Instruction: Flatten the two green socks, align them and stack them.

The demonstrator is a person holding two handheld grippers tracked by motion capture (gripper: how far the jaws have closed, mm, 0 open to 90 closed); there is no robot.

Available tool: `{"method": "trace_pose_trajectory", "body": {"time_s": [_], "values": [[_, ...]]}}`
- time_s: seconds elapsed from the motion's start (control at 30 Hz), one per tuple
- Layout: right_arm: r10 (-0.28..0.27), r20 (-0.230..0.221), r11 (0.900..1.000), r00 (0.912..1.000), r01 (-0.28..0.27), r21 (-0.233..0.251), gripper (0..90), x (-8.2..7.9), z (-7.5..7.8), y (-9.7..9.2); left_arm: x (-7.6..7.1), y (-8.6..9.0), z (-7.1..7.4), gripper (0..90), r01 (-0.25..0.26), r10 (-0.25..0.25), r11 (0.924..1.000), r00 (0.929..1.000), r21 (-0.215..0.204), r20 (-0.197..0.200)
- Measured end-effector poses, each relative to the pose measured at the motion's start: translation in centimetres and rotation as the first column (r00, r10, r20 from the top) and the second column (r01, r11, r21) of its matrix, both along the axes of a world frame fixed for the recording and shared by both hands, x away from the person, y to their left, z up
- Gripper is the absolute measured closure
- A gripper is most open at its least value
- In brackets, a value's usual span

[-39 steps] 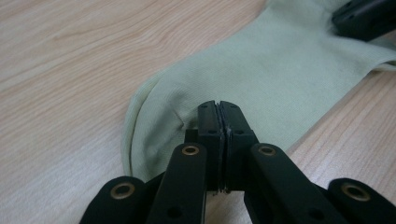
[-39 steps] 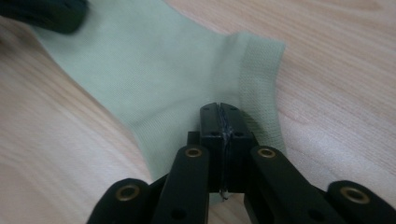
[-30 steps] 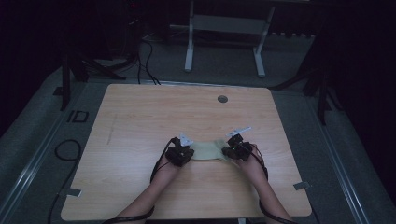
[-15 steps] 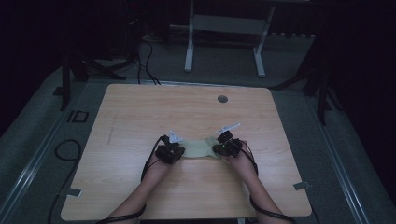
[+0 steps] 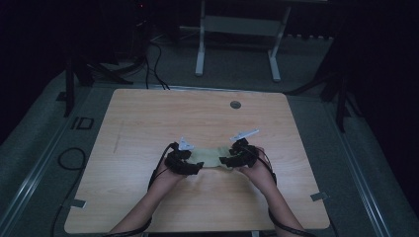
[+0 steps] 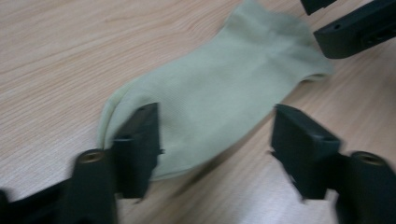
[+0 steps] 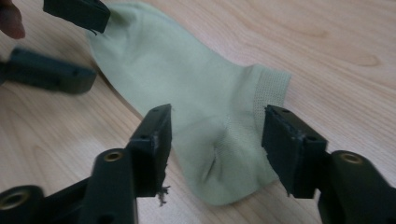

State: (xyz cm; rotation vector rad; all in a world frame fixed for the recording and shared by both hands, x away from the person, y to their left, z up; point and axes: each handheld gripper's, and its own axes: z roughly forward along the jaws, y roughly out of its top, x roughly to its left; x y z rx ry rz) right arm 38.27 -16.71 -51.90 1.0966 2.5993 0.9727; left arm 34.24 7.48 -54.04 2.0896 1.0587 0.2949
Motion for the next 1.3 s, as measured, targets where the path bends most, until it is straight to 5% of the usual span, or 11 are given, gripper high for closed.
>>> {"method": "trace_pose_trajectory", "body": {"time_s": [0.13,0.33,0.43,0.9,1.3], "values": [[-0.022,0.027,0.9995,0.9994,0.021,0.023,30.1,-0.4,0.6,-0.7,-0.4,0.2,0.1,14.4,0.025,-0.025,0.9997,0.9997,0.005,-0.005],[-0.037,0.072,0.9982,0.9967,0.034,0.051,13.9,-0.9,1.0,-1.8,-0.8,1.5,0.0,7.8,-0.029,0.029,0.9994,0.9993,-0.019,0.025],[-0.056,0.123,0.9978,0.9909,0.051,0.042,14.1,-1.3,0.8,-2.5,-1.1,2.3,0.0,6.0,-0.059,0.059,0.9982,0.9970,-0.014,0.050],[-0.084,0.145,0.9960,0.9859,0.079,0.041,13.7,-2.1,0.0,-5.5,-2.9,4.6,-0.7,5.6,-0.050,0.050,0.9987,0.9974,-0.004,0.052],[-0.159,0.157,0.9868,0.9747,0.152,0.055,13.8,-3.4,-2.0,-10.7,-4.5,8.2,-1.5,5.6,-0.113,0.111,0.9931,0.9918,0.032,0.065]]}}
